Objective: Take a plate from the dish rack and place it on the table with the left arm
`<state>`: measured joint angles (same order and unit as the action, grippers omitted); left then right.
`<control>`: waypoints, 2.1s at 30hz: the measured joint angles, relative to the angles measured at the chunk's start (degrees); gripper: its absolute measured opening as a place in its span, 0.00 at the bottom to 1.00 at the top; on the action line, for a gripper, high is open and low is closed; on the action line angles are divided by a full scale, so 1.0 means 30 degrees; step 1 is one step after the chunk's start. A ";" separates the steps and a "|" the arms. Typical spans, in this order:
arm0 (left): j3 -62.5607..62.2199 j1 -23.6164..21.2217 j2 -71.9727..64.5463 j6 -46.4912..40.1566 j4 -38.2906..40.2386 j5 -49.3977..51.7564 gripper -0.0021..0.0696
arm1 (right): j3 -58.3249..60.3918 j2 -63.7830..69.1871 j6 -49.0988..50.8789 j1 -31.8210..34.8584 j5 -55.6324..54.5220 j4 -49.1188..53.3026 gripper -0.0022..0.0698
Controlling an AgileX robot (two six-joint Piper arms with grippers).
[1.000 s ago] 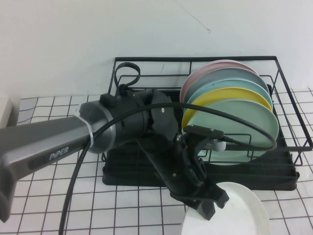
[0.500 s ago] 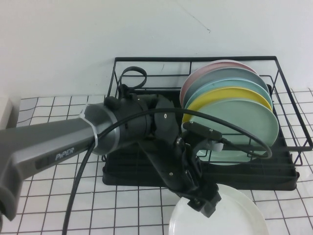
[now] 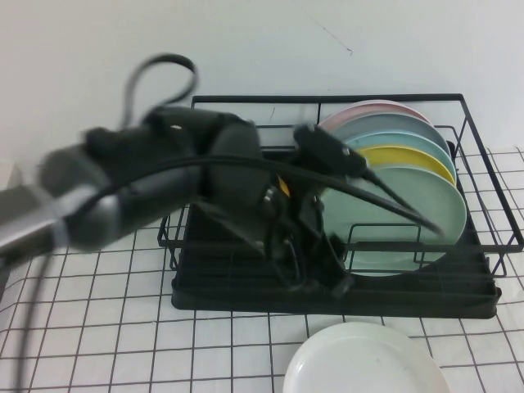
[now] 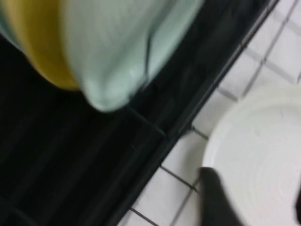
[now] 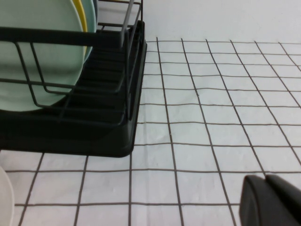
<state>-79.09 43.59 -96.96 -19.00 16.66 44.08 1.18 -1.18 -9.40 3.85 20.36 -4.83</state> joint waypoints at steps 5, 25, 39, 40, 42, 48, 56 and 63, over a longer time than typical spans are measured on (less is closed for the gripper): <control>0.2165 0.0000 0.3846 -0.0081 -0.0460 -0.2919 0.14 | 0.0000 0.0000 0.0000 0.0000 0.0000 0.0000 0.03; 1.6399 0.0000 1.5797 -0.0241 0.0530 -1.1720 0.03 | 0.0000 0.0000 0.0000 0.0000 0.0000 0.0000 0.03; 2.3618 -0.0082 2.1453 -0.1394 0.0277 -2.0229 0.03 | 0.0000 0.0000 0.0000 0.0000 0.0000 0.0000 0.03; 2.4452 -0.0257 2.2598 -0.1548 0.0277 -2.1071 0.03 | 0.0000 0.0000 0.0000 0.0000 0.0000 0.0000 0.03; 2.6041 -0.0945 2.5161 -0.1863 0.0312 -2.2165 0.03 | 0.0000 0.0000 0.0000 0.0000 0.0000 0.0000 0.03; 2.6779 -0.5968 2.9526 -0.1957 0.0397 -2.0450 0.03 | 0.0000 0.0000 0.0000 0.0000 0.0000 0.0000 0.03; 2.6779 -1.3373 3.2362 0.1660 -0.1437 -1.3836 0.03 | 0.0000 0.0000 0.0000 0.0000 0.0000 0.0000 0.03; 2.6779 -1.5328 3.2490 0.2558 -0.1766 -0.9035 0.03 | 0.0000 0.0000 0.0000 0.0000 0.0000 0.0000 0.03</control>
<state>1.24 -2.39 0.50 -11.32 11.36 16.97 1.18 -1.18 -9.40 3.85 20.36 -4.83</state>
